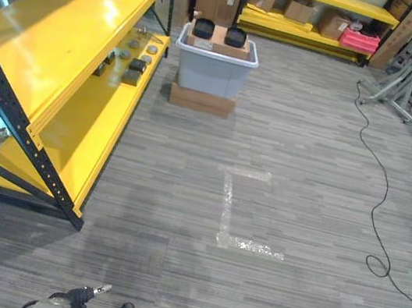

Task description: Move parts from the plastic box to the shelf.

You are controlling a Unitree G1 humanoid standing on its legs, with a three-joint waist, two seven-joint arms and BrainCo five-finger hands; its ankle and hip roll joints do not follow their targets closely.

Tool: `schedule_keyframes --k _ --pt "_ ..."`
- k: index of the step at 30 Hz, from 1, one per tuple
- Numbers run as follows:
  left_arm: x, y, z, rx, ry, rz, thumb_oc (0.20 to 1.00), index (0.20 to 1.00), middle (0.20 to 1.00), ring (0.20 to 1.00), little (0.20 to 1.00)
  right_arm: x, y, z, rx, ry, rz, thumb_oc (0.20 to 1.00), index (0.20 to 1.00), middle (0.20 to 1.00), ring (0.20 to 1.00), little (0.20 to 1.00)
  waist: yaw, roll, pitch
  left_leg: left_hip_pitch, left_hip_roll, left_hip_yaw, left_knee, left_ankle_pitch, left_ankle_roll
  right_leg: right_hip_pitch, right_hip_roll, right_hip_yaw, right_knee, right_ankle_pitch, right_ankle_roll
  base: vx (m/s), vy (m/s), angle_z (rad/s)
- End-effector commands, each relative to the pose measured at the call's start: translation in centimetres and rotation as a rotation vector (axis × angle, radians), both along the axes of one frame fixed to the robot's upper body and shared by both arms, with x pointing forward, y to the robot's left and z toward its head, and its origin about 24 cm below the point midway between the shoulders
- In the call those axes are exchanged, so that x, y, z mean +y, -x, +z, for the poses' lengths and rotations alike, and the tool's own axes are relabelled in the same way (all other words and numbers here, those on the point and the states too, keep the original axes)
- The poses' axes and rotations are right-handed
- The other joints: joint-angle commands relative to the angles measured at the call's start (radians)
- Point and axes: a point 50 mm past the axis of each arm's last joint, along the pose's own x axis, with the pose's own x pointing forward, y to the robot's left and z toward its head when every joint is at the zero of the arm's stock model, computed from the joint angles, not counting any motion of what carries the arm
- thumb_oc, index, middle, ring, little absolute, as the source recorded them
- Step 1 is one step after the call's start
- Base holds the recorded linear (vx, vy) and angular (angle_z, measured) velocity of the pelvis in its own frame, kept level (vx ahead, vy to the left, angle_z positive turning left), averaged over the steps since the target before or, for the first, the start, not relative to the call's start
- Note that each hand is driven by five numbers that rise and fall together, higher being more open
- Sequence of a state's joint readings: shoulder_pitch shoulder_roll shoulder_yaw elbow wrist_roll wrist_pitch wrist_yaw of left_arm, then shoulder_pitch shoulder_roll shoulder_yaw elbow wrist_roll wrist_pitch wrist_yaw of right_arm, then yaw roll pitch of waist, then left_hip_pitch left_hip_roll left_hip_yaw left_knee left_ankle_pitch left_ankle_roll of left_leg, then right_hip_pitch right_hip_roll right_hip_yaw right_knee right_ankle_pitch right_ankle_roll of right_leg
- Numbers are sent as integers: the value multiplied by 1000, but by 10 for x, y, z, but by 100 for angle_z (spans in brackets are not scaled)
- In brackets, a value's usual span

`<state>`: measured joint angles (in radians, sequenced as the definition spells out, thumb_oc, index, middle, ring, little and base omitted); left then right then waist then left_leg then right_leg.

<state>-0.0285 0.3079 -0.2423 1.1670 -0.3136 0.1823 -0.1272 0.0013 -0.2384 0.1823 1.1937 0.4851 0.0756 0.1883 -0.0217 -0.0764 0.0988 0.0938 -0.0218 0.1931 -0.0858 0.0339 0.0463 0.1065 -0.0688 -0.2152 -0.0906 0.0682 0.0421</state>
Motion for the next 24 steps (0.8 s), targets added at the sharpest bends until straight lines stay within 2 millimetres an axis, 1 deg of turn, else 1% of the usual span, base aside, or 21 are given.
schedule_keyframes --k 1,3,5,8,9,11,13,18,20,24 --pt "-2 -9 0 42 60 -9 1000 1000 1000 1000 1000 -35 -11 10 -11 29 -33 1000 1000 1000 1000 1000 1 59 -25 23 14 -4 -1 -71 -38 3 -22 -16 11 -40 72 0 0 0" --pt "-1 -8 0 13 90 67 1000 1000 1000 1000 1000 -42 -10 12 -4 31 -28 1000 1000 1000 1000 1000 2 62 -27 26 16 -7 -1 -73 -41 5 -22 -12 10 -40 73 -5 -15 -4" --pt "1 -6 1 8 116 111 1000 1000 1000 1000 1000 -44 -9 12 -12 29 -42 1000 1000 1000 1000 1000 1 59 -32 26 17 -7 -1 -73 -43 5 -21 -6 8 -38 74 -4 -33 -2" --pt "-2 -3 -1 6 118 156 1000 1000 1000 1000 1000 -44 -12 13 -27 19 -60 1000 1000 1000 1000 1000 1 58 -38 26 23 -3 -1 -74 -43 3 -20 1 7 -39 72 -28 -41 0" --pt "-2 -3 -1 -15 122 201 1000 1000 1000 1000 1000 -43 -13 13 -35 19 -35 1000 1000 1000 1000 1000 -2 57 -38 28 25 0 -1 -75 -43 4 -19 4 6 -40 70 0 0 0" --pt "-3 -4 -2 -27 122 235 1000 1000 1000 1000 1000 -40 -15 13 -42 18 -10 1000 1000 1000 1000 1000 -3 57 -37 30 28 6 -1 -75 -43 6 -18 5 5 -40 68 -22 -32 -3" --pt "-6 -3 -3 -29 113 242 1000 1000 1000 1000 1000 -34 -15 11 -61 2 -25 1000 1000 1000 1000 1000 -3 56 -36 33 33 11 -1 -72 -45 10 -14 5 4 -40 64 -18 -47 -5" --pt "-10 -3 -4 -42 88 204 1000 1000 1000 1000 1000 -37 -23 14 -142 78 -120 1000 1000 1000 1000 1000 -8 57 -34 33 37 19 -1 -70 -45 9 -10 6 3 -41 60 -10 -29 -7" --pt "-10 -4 -4 -45 81 198 1000 1000 1000 1000 1000 -39 -25 16 -158 119 -96 1000 1000 1000 1000 1000 -13 60 -34 35 38 24 -1 -72 -43 8 -9 9 3 -44 58 -15 -4 -5" --pt "-11 -4 -4 -52 69 203 1000 1000 1000 1000 1000 -38 -21 14 -120 123 -46 1000 1000 1000 1000 1000 -17 68 -29 37 39 27 -1 -71 -44 9 -8 12 3 -48 55 -19 9 -4"
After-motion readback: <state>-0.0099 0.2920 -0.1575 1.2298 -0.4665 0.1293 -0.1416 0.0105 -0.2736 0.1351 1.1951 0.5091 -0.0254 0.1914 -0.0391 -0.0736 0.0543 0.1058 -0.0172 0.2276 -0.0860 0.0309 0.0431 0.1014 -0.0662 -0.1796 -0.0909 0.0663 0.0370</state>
